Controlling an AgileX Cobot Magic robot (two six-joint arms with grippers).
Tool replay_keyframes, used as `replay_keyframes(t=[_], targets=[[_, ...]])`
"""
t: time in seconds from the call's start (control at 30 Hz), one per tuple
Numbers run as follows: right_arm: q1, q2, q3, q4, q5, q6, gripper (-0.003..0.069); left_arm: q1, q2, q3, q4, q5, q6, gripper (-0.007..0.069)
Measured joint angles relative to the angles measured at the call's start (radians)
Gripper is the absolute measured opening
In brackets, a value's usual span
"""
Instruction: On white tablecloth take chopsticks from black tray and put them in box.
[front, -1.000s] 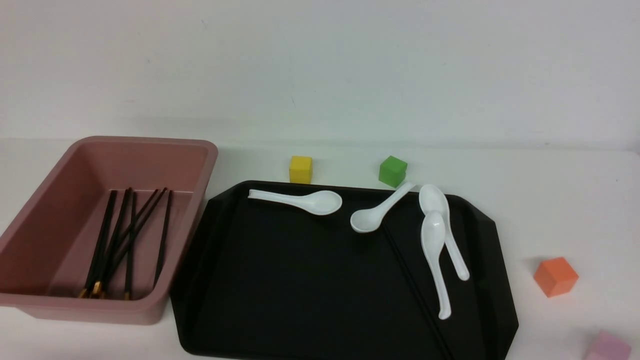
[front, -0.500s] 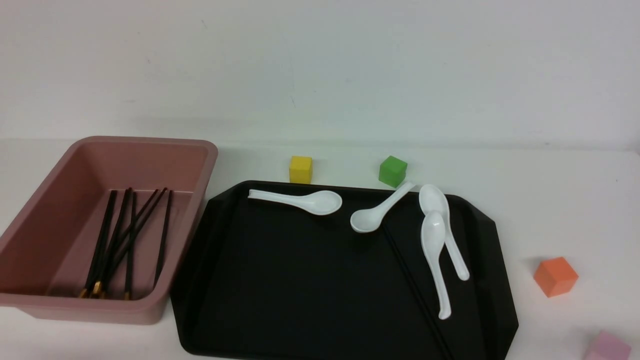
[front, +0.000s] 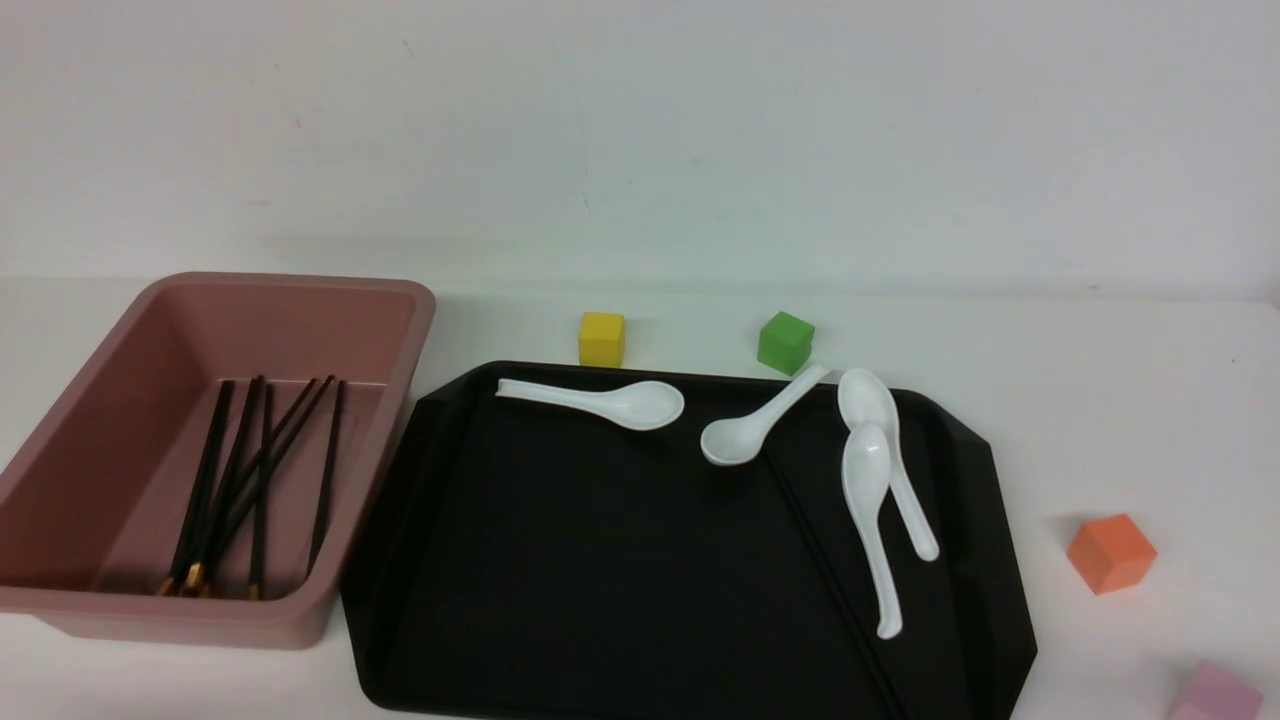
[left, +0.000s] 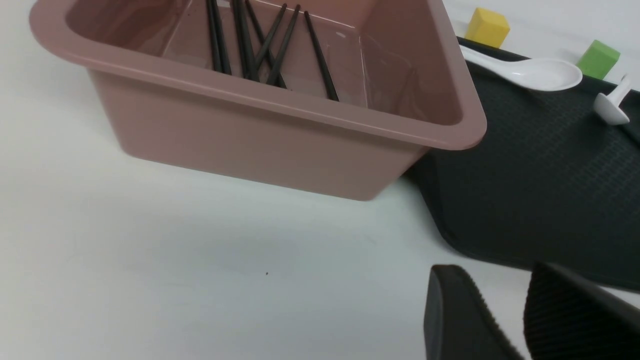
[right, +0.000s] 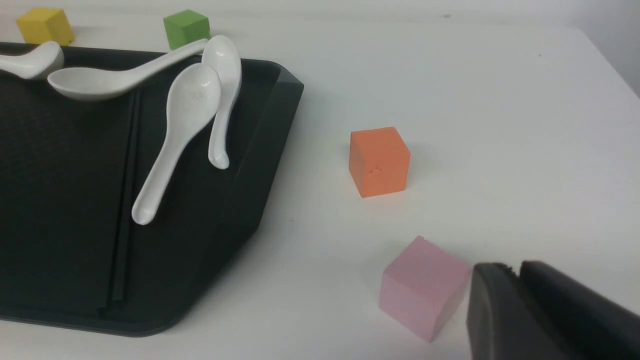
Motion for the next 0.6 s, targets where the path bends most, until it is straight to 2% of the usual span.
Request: replay_keyframes(t=[0.6], targets=[[0.0, 0.0, -0.001, -0.002, 0.002, 0.0, 0.0102, 0.0, 0.0, 0.0, 0.0, 0.0, 0.0, 0.0238]])
